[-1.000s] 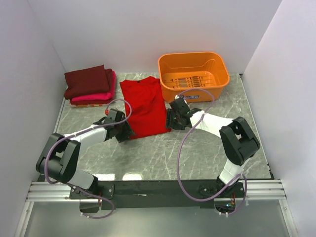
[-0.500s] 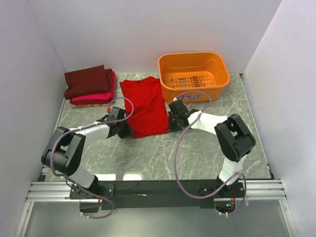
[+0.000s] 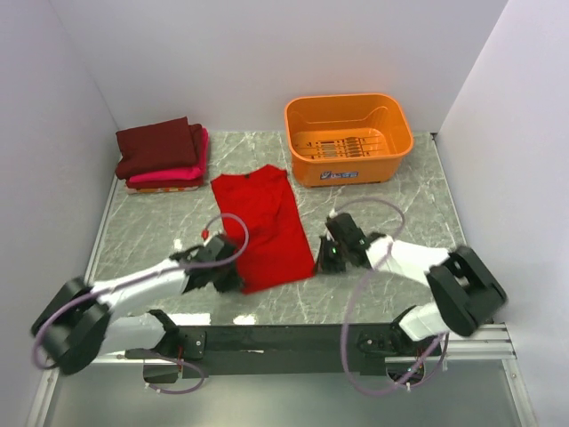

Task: Fold and stack the t-shirts
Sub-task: Fold the tshirt

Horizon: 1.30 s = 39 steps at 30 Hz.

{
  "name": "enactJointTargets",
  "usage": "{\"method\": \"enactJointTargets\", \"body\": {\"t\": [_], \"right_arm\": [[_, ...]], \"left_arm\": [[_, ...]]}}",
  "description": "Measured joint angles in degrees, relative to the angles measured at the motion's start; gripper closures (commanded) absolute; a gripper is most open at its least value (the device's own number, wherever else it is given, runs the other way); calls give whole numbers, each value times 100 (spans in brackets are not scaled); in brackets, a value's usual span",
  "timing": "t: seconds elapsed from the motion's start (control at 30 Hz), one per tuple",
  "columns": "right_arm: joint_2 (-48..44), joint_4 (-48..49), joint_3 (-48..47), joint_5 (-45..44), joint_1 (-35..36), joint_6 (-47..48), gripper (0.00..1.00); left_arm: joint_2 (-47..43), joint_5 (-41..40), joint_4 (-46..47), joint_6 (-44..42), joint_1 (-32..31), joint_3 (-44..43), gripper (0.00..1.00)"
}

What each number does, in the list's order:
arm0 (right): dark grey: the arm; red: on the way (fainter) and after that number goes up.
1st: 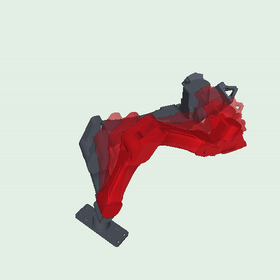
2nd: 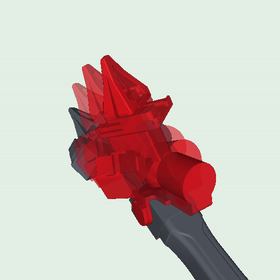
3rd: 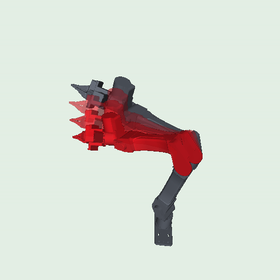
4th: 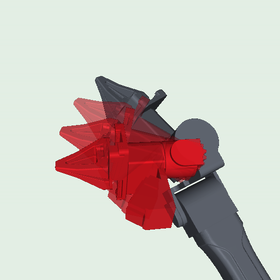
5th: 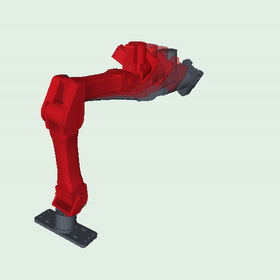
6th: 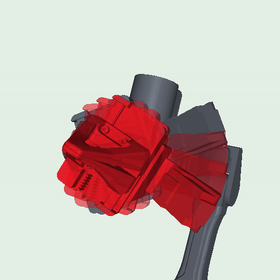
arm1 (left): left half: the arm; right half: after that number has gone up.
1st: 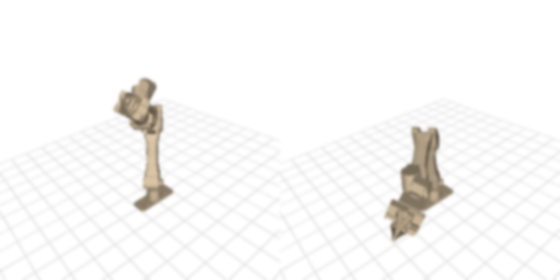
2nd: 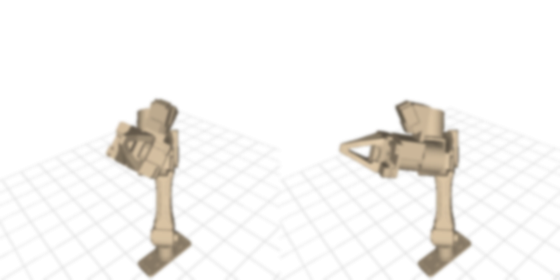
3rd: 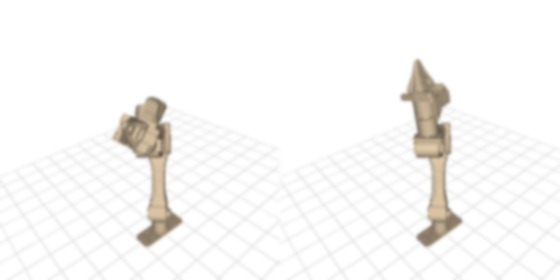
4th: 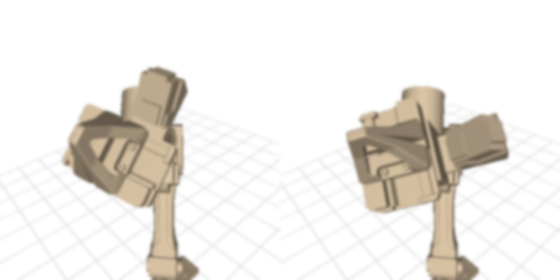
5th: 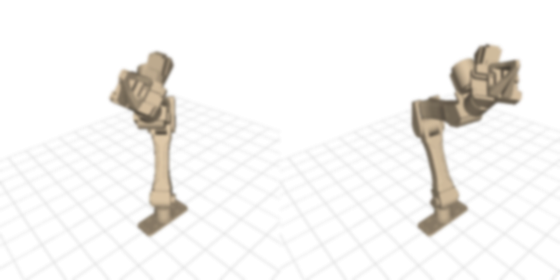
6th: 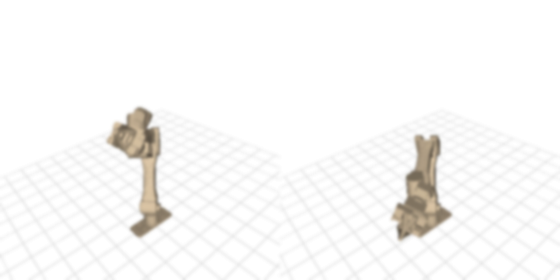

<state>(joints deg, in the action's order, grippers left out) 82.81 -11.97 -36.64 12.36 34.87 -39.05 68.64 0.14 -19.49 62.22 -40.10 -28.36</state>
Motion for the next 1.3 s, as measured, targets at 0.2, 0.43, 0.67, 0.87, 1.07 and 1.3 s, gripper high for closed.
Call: {"method": "enactJointTargets", "body": {"t": [0.2,0.43,0.67,0.87,1.07,1.3], "right_arm": [[-1705,-809,1005,424,887,-459,100],[-2935,-1991,251,-94,981,-284,100],[-2933,-2352,-994,-844,852,260,100],[-2413,-2330,-1622,-1088,629,468,100],[-1926,-2090,-2131,-1019,365,579,100],[-1217,-1825,-2647,-675,42,726,100]], "left_arm": [[-1668,114,-1099,1091,-1506,400,99],[-2450,-219,-2041,1401,-2015,-522,99],[-2380,-1213,-2618,1360,-2015,-1665,99],[-2328,-2017,-2885,1368,-1967,-1847,99],[-2164,-2345,-2778,1257,-1414,-2076,99],[-1711,-2356,-2500,918,-531,-2203,99]]}}
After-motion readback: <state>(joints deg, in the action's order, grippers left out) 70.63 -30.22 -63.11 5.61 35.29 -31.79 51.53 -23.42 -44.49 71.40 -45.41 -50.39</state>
